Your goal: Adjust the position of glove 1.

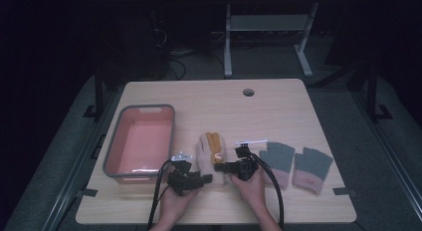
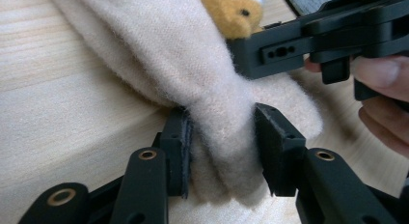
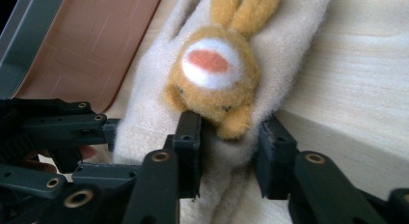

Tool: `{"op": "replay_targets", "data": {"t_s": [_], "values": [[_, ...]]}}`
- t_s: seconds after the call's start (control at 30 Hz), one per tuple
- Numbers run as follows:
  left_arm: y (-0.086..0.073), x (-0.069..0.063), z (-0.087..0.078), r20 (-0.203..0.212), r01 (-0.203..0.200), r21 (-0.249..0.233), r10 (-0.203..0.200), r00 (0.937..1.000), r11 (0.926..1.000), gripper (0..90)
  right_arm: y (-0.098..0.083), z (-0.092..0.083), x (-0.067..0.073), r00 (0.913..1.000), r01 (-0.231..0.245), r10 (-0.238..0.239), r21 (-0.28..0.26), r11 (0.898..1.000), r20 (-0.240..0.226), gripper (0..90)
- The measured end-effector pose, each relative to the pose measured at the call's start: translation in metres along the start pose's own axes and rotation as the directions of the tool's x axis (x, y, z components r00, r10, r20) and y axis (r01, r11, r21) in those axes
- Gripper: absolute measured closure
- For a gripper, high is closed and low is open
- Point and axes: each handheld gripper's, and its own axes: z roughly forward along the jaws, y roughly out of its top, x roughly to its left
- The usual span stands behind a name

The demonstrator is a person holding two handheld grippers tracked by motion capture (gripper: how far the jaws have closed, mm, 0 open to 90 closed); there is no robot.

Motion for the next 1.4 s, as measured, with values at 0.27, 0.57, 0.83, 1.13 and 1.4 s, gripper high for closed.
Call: {"op": "replay_targets", "data": {"t_s": [0.27,0.57,0.83,1.13,1.4], "values": [[0.003,0.004,0.000,0.043,0.042,-0.003,-0.042,0.9982,0.9991,66.4,0.002,0.000,-0.006,0.9989,-0.027,0.028,0.019,0.999,-0.037,80.8],[0.003,0.006,0.000,0.083,0.082,-0.011,-0.081,0.9933,0.9966,67.8,0.003,-0.005,-0.008,0.9969,-0.039,0.040,0.015,0.999,-0.067,82.9],[0.006,0.001,-0.001,0.108,0.085,-0.018,-0.083,0.9907,0.9962,68.0,0.002,-0.016,-0.009,0.9956,-0.038,0.038,0.005,0.999,-0.085,83.1],[0.013,-0.006,-0.006,0.140,0.068,-0.033,-0.063,0.9881,0.9972,68.0,0.003,-0.031,-0.007,0.9929,-0.039,0.037,-0.014,0.999,-0.113,83.2],[0.022,-0.011,-0.014,0.160,0.041,-0.048,-0.033,0.9866,0.9980,68.0,0.007,-0.041,-0.003,0.9905,-0.034,0.029,-0.035,0.999,-0.134,83.2]]}}
